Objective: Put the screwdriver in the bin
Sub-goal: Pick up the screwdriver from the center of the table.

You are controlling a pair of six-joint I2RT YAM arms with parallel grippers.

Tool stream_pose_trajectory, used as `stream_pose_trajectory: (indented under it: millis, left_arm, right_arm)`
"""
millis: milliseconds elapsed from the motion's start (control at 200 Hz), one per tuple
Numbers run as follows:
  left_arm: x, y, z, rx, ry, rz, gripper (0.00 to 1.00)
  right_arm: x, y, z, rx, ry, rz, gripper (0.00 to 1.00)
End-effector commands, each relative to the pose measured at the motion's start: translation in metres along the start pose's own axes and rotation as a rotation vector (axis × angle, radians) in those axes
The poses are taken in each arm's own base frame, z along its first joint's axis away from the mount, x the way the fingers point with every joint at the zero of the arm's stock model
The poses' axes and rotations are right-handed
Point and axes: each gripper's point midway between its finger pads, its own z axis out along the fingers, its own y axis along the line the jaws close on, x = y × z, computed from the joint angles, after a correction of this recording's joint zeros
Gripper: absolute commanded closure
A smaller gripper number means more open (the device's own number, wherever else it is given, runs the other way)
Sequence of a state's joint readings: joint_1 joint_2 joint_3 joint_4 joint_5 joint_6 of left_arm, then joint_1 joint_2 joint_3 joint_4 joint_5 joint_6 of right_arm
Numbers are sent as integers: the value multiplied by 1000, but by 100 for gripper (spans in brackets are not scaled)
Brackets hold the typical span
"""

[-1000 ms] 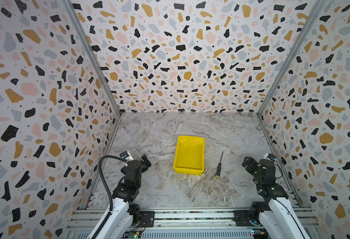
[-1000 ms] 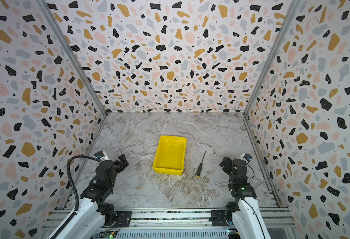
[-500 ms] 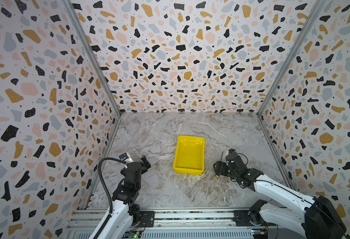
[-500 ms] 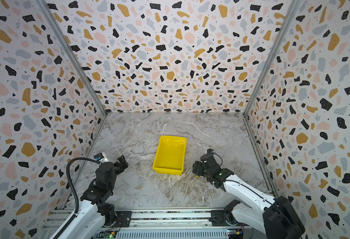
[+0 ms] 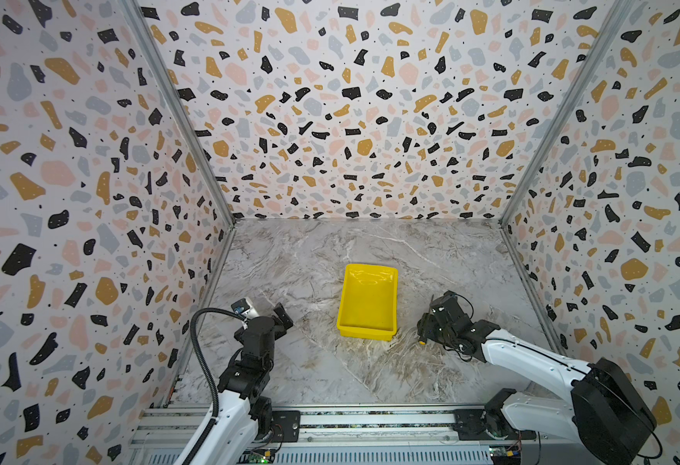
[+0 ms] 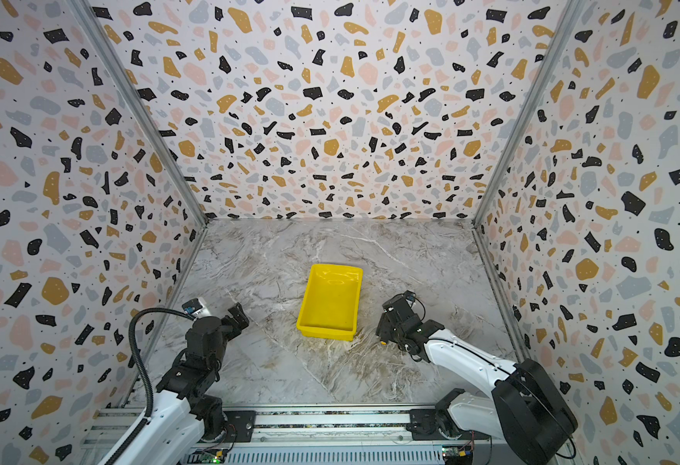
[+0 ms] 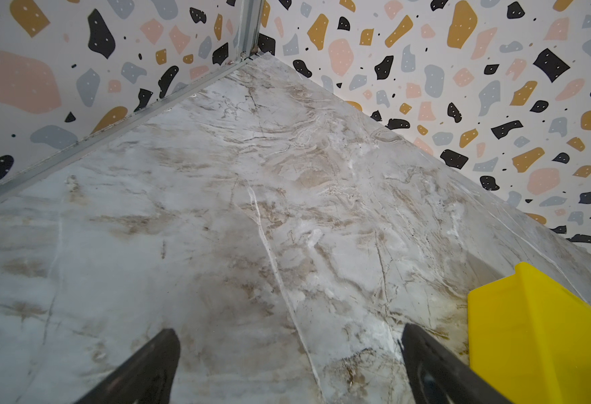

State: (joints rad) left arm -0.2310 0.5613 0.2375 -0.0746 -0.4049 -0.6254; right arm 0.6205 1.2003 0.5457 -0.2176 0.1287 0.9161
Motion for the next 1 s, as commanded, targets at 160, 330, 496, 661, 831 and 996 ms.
stream_pose_trajectory:
  millis: [160, 330, 496, 661, 831, 996]
  left_arm:
    - [-4, 0, 0, 3, -23, -16, 0]
    - [-3, -1, 1, 7, -20, -15, 0]
    - [-3, -2, 1, 9, -16, -13, 0]
    - [-2, 0, 2, -7, -7, -9, 0]
    - [-1, 7, 1, -41, -11, -22, 0]
    - [2, -2, 3, 11, 4, -10, 10]
  right_arm:
    - [0, 4, 8, 43, 41, -5, 35]
    - [7, 4, 16, 61, 89, -6, 38]
    - [12, -1, 20, 79, 106, 0, 47]
    - [9, -6, 20, 108, 87, 10, 55]
    - [5, -8, 16, 120, 69, 10, 69]
    - [-5, -9, 5, 137, 30, 3, 74]
